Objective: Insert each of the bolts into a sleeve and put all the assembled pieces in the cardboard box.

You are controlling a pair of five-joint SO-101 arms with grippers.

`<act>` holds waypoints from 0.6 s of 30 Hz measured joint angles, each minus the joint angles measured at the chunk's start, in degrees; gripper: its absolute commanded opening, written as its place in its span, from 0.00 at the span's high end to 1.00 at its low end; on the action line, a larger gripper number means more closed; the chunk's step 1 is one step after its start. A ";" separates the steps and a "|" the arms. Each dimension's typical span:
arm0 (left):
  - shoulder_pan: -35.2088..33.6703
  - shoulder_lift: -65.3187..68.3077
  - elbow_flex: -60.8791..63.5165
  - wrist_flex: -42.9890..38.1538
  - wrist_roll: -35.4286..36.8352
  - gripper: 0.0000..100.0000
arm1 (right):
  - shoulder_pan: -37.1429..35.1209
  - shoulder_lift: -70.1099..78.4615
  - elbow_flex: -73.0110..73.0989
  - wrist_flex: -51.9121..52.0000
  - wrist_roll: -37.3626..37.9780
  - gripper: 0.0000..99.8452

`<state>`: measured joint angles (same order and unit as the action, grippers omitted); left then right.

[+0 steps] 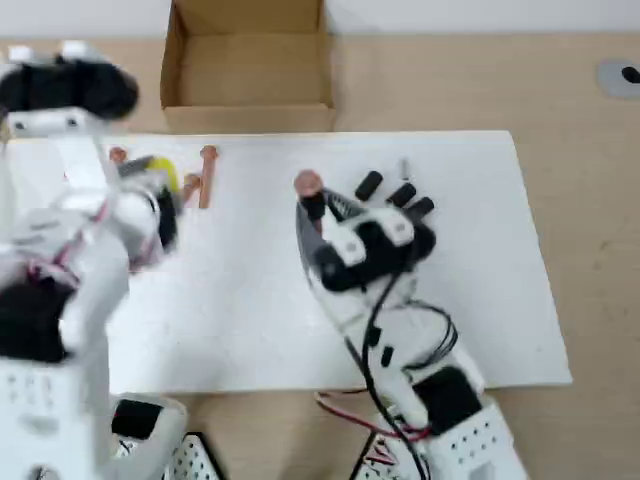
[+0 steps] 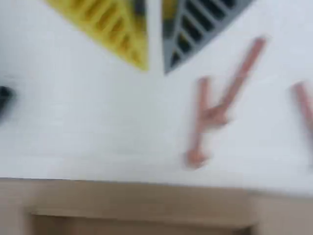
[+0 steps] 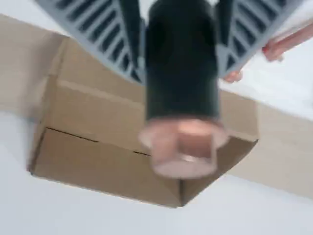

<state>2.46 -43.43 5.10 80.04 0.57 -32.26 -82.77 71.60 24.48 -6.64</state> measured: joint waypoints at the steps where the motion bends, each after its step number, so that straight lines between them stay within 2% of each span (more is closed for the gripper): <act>1: -1.49 1.23 0.00 -0.44 0.26 0.99 | 0.35 4.75 -3.52 -0.09 0.00 0.99; 8: -8.70 5.98 2.11 -6.24 0.70 0.99 | 2.90 38.42 -29.45 -1.58 0.00 0.99; 18: -9.49 6.07 12.04 -7.21 0.70 0.99 | 6.68 85.10 -67.78 -3.25 0.00 0.99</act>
<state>-7.03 -37.36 17.14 72.84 1.27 -25.58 2.33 3.82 21.23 -6.64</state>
